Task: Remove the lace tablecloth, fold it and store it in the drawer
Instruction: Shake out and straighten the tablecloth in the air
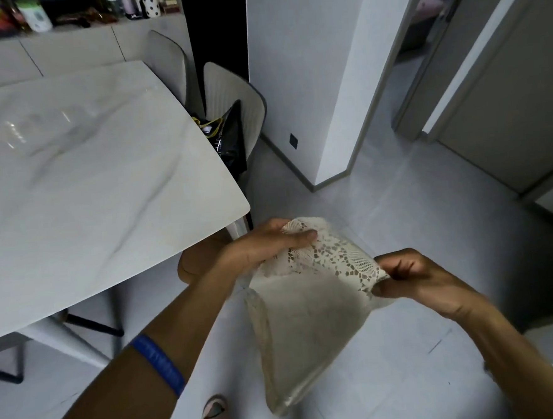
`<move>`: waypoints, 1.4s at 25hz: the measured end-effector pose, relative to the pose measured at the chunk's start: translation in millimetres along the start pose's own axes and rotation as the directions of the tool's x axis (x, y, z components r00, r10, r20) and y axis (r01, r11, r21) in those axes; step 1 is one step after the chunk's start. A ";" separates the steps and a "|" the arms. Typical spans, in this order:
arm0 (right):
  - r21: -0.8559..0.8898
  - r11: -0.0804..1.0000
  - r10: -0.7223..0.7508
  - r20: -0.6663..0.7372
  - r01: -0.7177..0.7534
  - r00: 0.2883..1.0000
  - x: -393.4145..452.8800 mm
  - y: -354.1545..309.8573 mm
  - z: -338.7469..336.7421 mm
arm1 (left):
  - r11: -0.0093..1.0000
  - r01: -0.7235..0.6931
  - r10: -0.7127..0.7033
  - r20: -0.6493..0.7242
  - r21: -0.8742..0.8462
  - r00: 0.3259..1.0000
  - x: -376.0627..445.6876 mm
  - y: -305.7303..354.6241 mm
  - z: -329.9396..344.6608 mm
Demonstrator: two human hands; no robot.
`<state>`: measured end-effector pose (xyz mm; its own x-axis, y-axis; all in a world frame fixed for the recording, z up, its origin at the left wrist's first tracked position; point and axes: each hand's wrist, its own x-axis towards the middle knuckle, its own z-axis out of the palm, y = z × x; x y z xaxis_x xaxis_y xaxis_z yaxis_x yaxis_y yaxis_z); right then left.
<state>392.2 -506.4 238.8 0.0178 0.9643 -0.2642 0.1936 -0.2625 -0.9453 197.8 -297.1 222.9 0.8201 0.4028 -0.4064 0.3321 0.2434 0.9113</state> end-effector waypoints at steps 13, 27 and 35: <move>-0.242 0.970 0.000 0.075 0.018 0.997 58.5 8.1 49.1 | 0.787 -0.358 0.302 0.193 0.502 0.934 -49.0 -3.8 34.2; -0.327 0.933 -0.237 -0.236 0.153 0.943 80.4 3.1 64.7 | 0.906 -0.220 0.227 0.024 0.361 0.974 -69.3 -43.0 -13.6; -0.017 1.000 0.015 -0.444 -0.025 0.896 59.3 49.7 164.8 | 0.793 -0.385 0.393 0.087 0.472 0.916 -55.9 61.1 -15.3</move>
<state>241.2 -467.9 144.6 0.4544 0.8753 -0.1657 0.2095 -0.2858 -0.9351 165.1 -291.3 300.3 0.9218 0.3875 -0.0086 0.1678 -0.3790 0.9101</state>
